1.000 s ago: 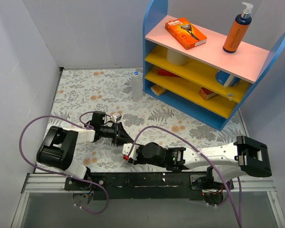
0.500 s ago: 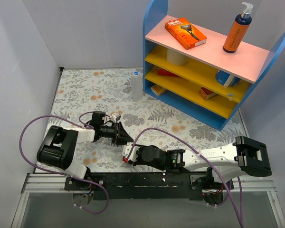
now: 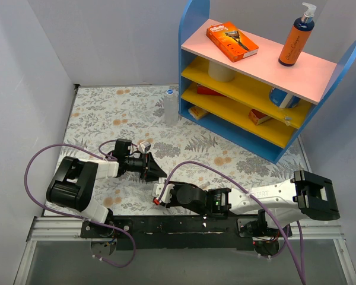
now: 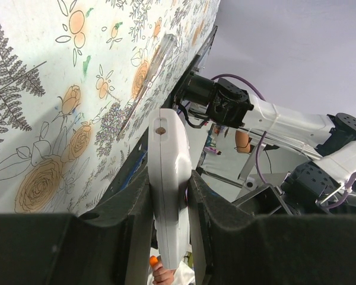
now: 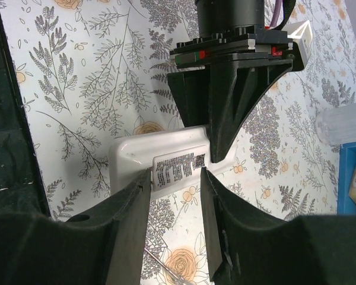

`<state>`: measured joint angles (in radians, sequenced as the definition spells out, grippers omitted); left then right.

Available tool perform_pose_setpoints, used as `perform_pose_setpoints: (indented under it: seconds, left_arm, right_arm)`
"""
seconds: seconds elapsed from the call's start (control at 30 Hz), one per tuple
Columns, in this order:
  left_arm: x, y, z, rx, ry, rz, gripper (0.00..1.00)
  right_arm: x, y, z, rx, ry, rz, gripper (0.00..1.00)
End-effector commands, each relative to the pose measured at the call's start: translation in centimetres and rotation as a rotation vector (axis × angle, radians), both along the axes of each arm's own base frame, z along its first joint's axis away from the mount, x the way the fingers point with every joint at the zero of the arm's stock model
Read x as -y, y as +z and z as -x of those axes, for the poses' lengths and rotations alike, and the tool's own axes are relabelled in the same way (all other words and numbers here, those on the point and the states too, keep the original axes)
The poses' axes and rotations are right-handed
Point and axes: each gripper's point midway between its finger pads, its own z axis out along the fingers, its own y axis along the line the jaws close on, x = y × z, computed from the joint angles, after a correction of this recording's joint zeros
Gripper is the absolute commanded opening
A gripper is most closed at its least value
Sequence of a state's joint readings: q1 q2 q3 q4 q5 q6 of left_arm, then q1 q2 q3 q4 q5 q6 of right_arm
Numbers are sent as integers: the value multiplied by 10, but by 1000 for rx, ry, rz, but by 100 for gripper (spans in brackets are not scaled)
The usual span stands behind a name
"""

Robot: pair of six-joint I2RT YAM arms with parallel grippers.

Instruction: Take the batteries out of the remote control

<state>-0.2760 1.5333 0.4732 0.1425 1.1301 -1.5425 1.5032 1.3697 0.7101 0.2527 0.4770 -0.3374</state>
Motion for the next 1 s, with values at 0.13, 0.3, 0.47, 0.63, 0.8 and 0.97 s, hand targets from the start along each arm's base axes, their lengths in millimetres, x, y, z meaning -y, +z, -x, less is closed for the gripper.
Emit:
perform_pose_setpoints:
  seconds: [0.13, 0.3, 0.47, 0.63, 0.8, 0.97]
  left_arm:
    - [2, 19, 19, -77, -96, 87, 0]
    - [1, 14, 16, -72, -81, 50, 0]
    - [1, 11, 13, -53, -75, 33, 0]
    - [0, 9, 15, -74, -69, 16, 0]
    - [0, 5, 9, -65, -49, -23, 0]
    - [0, -8, -10, -79, 12, -108, 0]
  right_arm:
    - [23, 1, -29, 96, -134, 40, 45]
    - [28, 5, -30, 102, -144, 33, 45]
    - [29, 6, -31, 101, -146, 34, 45]
    - [29, 5, -32, 107, -150, 34, 45]
    - [35, -1, -34, 116, -169, 37, 45]
    - [39, -18, -43, 69, -192, 30, 45]
